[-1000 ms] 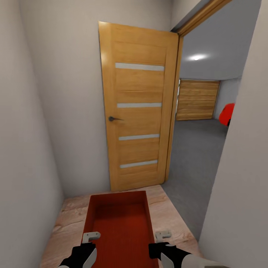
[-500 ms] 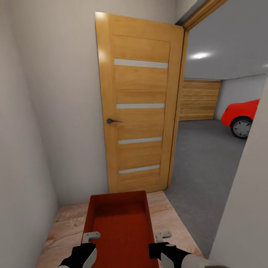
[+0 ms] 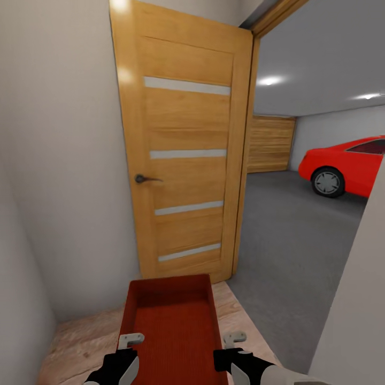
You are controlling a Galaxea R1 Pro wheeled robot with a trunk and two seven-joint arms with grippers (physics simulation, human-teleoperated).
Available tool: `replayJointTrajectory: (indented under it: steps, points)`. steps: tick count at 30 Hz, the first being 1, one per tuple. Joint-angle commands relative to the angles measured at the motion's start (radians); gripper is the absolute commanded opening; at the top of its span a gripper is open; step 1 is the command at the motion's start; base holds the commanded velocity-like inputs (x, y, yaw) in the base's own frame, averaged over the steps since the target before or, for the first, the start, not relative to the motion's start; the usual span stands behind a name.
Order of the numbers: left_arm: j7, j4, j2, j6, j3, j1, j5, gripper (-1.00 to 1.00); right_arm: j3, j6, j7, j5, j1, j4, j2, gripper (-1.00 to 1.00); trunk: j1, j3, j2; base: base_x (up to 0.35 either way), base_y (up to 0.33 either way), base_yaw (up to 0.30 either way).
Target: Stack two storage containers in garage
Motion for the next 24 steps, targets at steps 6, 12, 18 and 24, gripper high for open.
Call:
replayJointTrajectory:
  steps: [6, 12, 18, 24]
  points:
    - [-0.025, 0.001, 0.002, 0.0, -0.015, 0.001, 0.05, -1.0, -0.009, -0.001, 0.017, 0.017, -0.002, -0.079, 0.0, -1.0, 0.001, 0.001, -0.001, 0.334, 0.176, -0.284]
    - [-0.025, -0.001, 0.002, -0.001, -0.014, 0.001, 0.05, -1.0, -0.009, -0.001, 0.017, 0.017, -0.002, -0.079, 0.0, -1.0, 0.001, 0.004, -0.001, 0.276, 0.216, -0.285]
    - [-0.025, -0.005, 0.002, -0.002, -0.015, 0.001, 0.05, -1.0, -0.009, -0.001, 0.017, 0.017, 0.001, -0.08, 0.0, -1.0, 0.001, 0.005, -0.001, 0.061, 0.048, -0.148]
    - [-0.025, -0.006, 0.002, -0.003, -0.015, 0.001, 0.05, -1.0, -0.009, -0.002, 0.017, 0.017, 0.002, -0.08, 0.0, -1.0, 0.001, 0.005, -0.001, 0.003, 0.003, -0.009]
